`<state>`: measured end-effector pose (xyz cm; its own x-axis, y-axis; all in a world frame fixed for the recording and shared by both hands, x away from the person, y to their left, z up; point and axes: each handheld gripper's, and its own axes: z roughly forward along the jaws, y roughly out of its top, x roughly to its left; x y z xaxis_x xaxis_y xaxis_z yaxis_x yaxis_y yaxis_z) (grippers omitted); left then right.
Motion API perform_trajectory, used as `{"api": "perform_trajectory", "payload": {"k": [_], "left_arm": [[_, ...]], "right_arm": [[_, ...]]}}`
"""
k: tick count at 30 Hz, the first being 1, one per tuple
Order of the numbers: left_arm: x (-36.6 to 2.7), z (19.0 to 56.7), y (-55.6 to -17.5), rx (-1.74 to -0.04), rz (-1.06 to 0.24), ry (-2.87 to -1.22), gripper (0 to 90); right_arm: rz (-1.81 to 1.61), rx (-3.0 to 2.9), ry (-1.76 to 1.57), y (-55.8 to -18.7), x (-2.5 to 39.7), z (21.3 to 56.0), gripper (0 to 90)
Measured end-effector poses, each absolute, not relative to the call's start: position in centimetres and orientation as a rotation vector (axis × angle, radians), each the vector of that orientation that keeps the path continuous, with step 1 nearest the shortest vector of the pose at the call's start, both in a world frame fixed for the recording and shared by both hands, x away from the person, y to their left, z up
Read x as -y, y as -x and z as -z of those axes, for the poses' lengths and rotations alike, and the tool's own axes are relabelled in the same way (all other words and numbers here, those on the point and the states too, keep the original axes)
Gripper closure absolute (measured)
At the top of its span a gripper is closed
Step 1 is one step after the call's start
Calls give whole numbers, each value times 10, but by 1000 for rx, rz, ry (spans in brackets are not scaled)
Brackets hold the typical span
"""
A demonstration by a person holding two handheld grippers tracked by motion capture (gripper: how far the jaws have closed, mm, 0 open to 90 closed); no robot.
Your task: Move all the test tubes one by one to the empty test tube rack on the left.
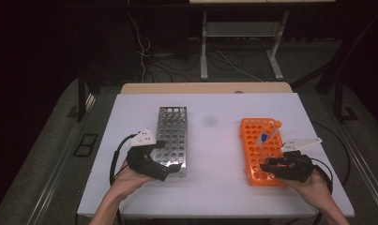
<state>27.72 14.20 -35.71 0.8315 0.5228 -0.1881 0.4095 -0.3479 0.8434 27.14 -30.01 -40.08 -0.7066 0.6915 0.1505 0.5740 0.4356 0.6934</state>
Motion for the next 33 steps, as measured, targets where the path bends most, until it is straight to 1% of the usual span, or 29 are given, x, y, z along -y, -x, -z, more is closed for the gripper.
{"api": "perform_trajectory", "payload": {"k": [1, 3, 13, 21, 23, 33], "left_arm": [[-141, 357, -276, -685, -138, -1990, 0], [-140, 357, -274, -676, -131, -2000, 0], [-137, 354, -272, -657, -120, -2024, 0], [-135, 347, -272, -645, -109, -2041, 0], [-133, 344, -273, -637, -105, -2049, 0], [-123, 328, -280, -582, -86, -2079, 0]], "right_arm": [[-1127, -2526, -1123, -271, 300, 401, 683], [-1123, -2540, -1112, -271, 298, 401, 745], [-1133, -2522, -1083, -269, 299, 392, 753], [-1131, -2533, -1022, -268, 294, 367, 753], [-1137, -2542, -988, -267, 289, 356, 753], [-1157, -2602, -884, -268, 267, 328, 753]]}}
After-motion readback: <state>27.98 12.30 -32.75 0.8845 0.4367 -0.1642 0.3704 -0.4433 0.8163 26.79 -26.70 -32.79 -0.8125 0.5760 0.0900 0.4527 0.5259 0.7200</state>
